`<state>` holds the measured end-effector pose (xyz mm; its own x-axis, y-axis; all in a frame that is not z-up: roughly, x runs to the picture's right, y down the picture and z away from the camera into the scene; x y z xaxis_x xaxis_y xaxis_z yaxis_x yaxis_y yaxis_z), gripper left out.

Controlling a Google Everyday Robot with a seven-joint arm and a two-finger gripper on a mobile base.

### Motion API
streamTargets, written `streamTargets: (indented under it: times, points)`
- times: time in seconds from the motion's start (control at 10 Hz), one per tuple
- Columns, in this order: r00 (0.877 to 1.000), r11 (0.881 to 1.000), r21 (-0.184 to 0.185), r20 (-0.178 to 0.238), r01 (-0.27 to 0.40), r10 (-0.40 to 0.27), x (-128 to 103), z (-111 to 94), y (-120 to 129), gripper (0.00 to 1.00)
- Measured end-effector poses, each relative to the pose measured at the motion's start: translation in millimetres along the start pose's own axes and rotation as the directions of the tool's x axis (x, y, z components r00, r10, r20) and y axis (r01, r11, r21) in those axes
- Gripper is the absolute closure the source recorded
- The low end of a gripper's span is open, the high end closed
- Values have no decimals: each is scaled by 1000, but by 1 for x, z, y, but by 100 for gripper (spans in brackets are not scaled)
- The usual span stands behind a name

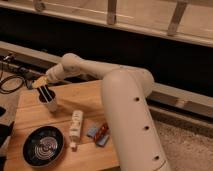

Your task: Place the eraser in the ceramic cup

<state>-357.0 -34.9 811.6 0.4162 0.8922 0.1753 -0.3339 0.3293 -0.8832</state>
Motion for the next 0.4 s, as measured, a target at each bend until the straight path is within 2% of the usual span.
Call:
streamTargets:
  times: [0.4]
  points:
    - [1000,1000,2,25,-17,17,7,-8,4,21]
